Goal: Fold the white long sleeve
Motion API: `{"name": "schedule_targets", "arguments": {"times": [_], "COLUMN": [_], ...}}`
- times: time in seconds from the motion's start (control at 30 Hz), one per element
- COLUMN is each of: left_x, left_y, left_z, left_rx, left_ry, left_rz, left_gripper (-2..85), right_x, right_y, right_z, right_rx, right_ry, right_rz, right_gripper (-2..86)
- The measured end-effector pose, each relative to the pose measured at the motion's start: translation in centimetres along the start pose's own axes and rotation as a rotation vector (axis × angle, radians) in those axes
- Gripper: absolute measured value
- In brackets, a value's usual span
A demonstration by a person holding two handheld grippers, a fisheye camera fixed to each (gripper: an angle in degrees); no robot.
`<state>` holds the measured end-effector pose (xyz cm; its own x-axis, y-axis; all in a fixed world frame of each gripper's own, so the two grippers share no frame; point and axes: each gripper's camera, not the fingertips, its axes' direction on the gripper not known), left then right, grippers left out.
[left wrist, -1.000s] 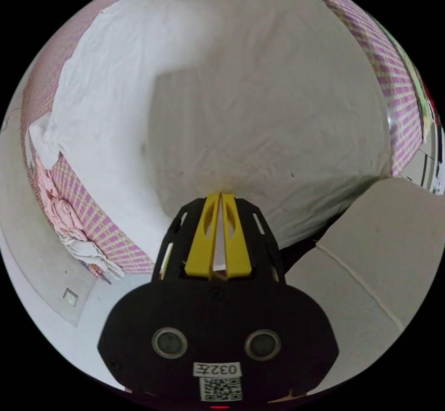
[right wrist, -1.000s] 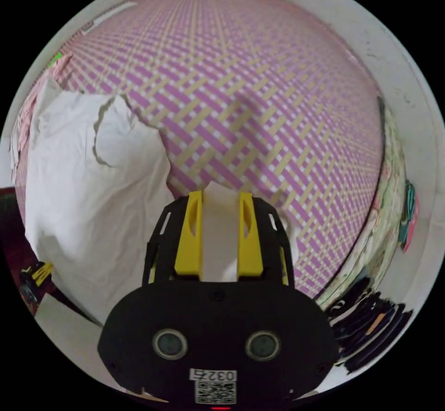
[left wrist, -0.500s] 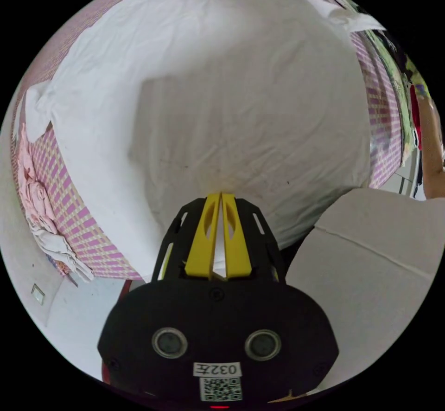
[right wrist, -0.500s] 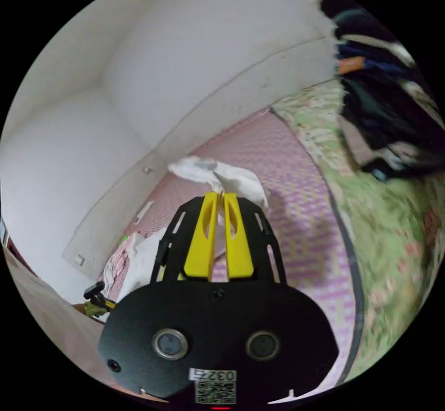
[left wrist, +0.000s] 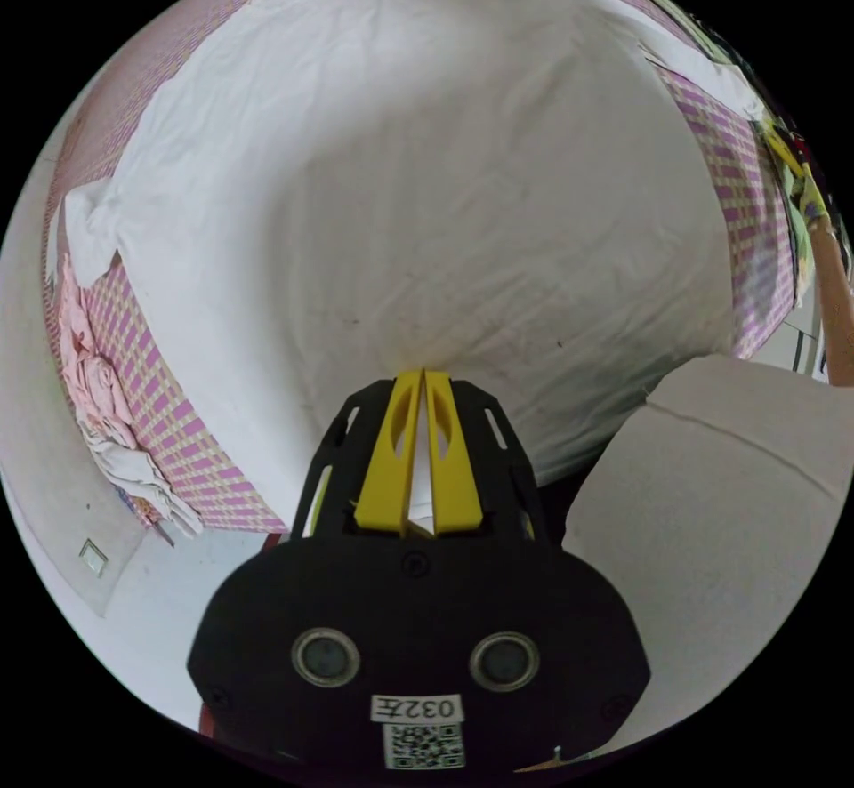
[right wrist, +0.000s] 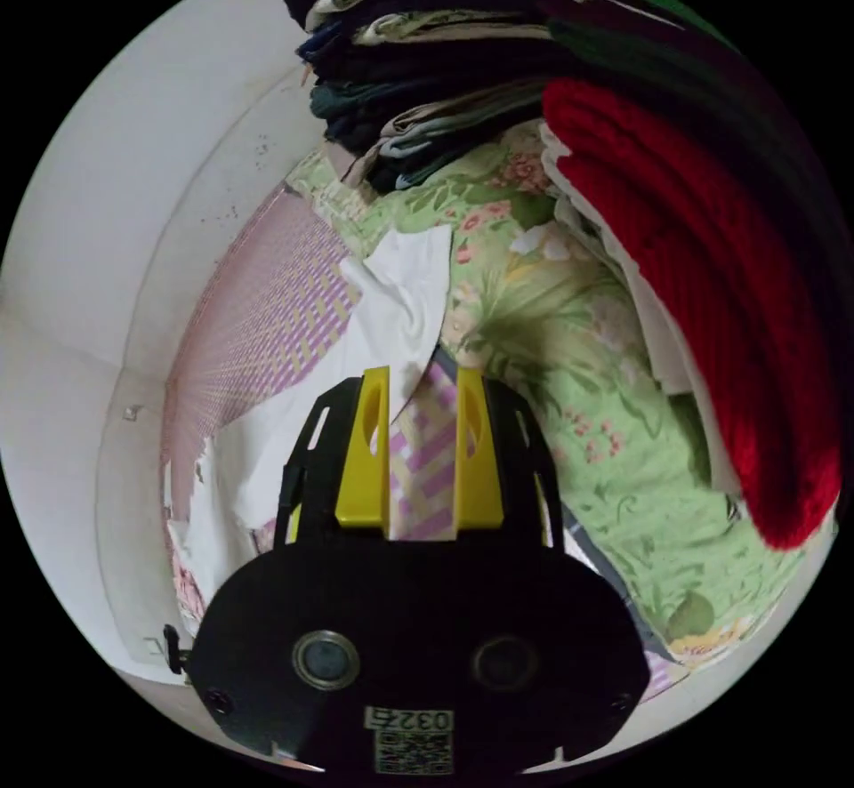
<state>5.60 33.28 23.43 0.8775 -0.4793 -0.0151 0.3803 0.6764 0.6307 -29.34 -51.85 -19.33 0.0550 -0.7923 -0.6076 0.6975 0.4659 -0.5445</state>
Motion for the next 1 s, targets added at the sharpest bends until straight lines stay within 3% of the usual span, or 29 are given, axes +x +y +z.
{"name": "schedule_targets", "arguments": {"times": [0.1, 0.27, 0.6, 0.77, 0.9, 1.0], "left_x": [0.2, -0.6, -2.0, -3.1, -5.3, -7.4], "left_y": [0.1, 1.2, 3.4, 5.0, 6.7, 8.6], "left_z": [0.2, 0.6, 1.7, 2.4, 3.0, 3.7], "left_rx": [-0.011, 0.011, 0.049, 0.078, 0.12, 0.178], "left_ry": [-0.012, 0.012, 0.018, 0.006, 0.063, 0.122], "left_rz": [0.009, -0.019, 0.007, 0.047, 0.022, 0.003], "left_gripper": [-1.0, -1.0, -1.0, -1.0, -1.0, -1.0], "right_x": [1.7, 6.8, 6.1, 3.0, -5.4, -15.3], "right_y": [-3.9, -6.6, -8.4, -11.4, -11.5, -10.0], "right_z": [1.3, 2.9, 2.1, 0.9, -5.9, -13.8], "right_rx": [-0.014, 0.01, 0.019, 0.046, 0.221, 0.439], "right_ry": [0.019, -0.125, -0.166, -0.138, -0.127, -0.138], "right_rz": [0.052, 0.287, 0.209, 0.2, 0.01, -0.287], "right_gripper": [10.2, 7.9, 7.8, 1.1, -0.4, -0.7]}}
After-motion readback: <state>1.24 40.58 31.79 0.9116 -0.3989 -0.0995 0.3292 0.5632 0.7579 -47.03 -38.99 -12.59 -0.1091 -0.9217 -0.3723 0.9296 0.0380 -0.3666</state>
